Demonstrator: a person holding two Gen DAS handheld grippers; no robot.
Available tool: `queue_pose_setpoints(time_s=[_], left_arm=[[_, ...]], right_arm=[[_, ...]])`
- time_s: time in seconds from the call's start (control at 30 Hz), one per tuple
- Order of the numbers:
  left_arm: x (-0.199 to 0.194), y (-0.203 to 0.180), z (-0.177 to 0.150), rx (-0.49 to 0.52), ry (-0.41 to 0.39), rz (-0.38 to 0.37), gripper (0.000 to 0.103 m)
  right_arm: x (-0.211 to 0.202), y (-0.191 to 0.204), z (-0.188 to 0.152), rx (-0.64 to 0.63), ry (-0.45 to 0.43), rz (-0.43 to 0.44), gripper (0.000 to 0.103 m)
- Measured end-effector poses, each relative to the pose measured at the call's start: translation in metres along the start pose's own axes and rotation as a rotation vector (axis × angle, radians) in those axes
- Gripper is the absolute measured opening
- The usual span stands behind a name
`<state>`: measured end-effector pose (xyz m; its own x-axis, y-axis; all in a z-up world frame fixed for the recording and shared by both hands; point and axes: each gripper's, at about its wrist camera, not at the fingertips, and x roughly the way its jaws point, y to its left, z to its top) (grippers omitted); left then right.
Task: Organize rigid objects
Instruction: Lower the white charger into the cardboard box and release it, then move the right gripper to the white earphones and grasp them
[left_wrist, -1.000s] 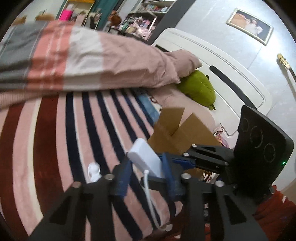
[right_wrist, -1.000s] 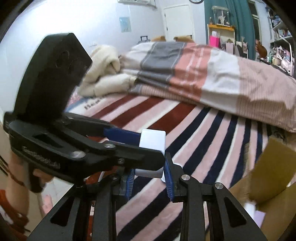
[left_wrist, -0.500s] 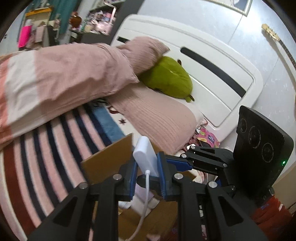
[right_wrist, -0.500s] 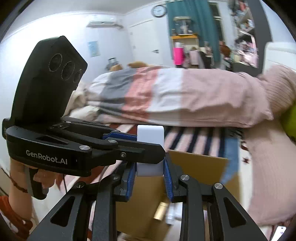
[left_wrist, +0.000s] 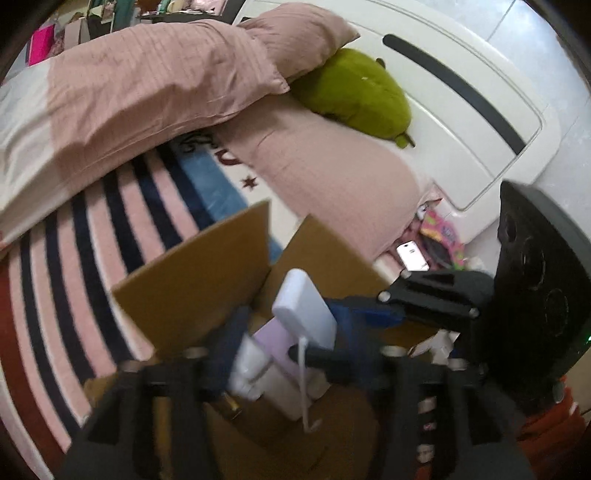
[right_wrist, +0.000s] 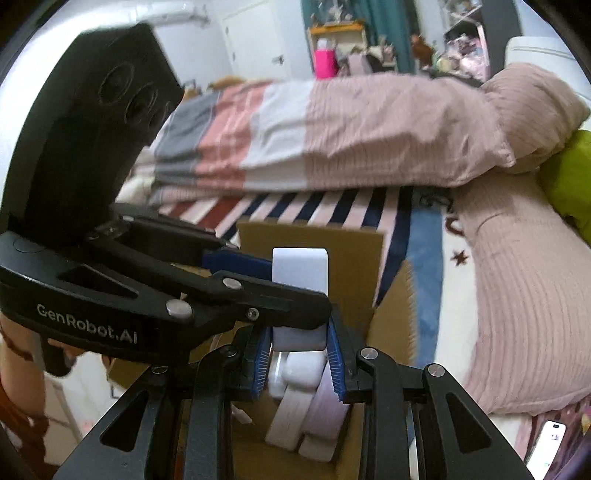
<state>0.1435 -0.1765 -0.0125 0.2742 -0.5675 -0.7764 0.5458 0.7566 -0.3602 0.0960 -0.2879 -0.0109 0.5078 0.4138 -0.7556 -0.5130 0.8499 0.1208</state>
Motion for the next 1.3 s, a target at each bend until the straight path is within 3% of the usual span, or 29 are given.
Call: queue_pose_setpoints(time_s=[0.13,0.33,0.43,0.57,0.7,0.83,0.97,1.07,1.17,1.3], left_arm=[[-0.019,0.011,-0.009,-0.026,-0.018,0.013,0.06],[-0.075,0.029,-0.027,-0.036,-0.114,0.071,0.067],[-0.113,0.048,-0.049,-0.058,-0.189,0.136,0.074],[-0.149,0.086,-0.089,-0.129,-0.248,0.265,0.074],[-0.165,0.128,-0.133,-0.216,-0.265,0.324,0.076],[-0.167,0.16,-0.176,-0.283,-0.264,0.378,0.076],[-0.158,0.18,-0.209,-0.336,-0.248,0.381,0.076],[-0.152,0.187,-0.226,-0.369,-0.242,0.366,0.076],[-0.146,0.188,-0.236,-0.387,-0.232,0.36,0.076],[-0.144,0.186,-0.238,-0.389,-0.226,0.361,0.076]], right_arm=[[0.01,0.009,-0.001,-0.027,0.07,-0.024,0.034],[-0.001,0.039,0.014,-0.059,0.036,-0.028,0.035],[-0.003,0.071,0.027,-0.096,0.007,0.019,0.038],[0.008,0.13,0.036,-0.167,-0.024,0.094,0.045],[0.038,0.18,0.031,-0.217,0.007,0.182,0.057],[0.084,0.217,0.012,-0.247,0.076,0.236,0.059],[0.135,0.222,-0.013,-0.22,0.144,0.191,0.061],[0.178,0.207,-0.031,-0.158,0.172,0.104,0.061],[0.212,0.188,-0.037,-0.101,0.165,0.034,0.061],[0.225,0.18,-0.037,-0.108,0.085,0.028,0.057]])
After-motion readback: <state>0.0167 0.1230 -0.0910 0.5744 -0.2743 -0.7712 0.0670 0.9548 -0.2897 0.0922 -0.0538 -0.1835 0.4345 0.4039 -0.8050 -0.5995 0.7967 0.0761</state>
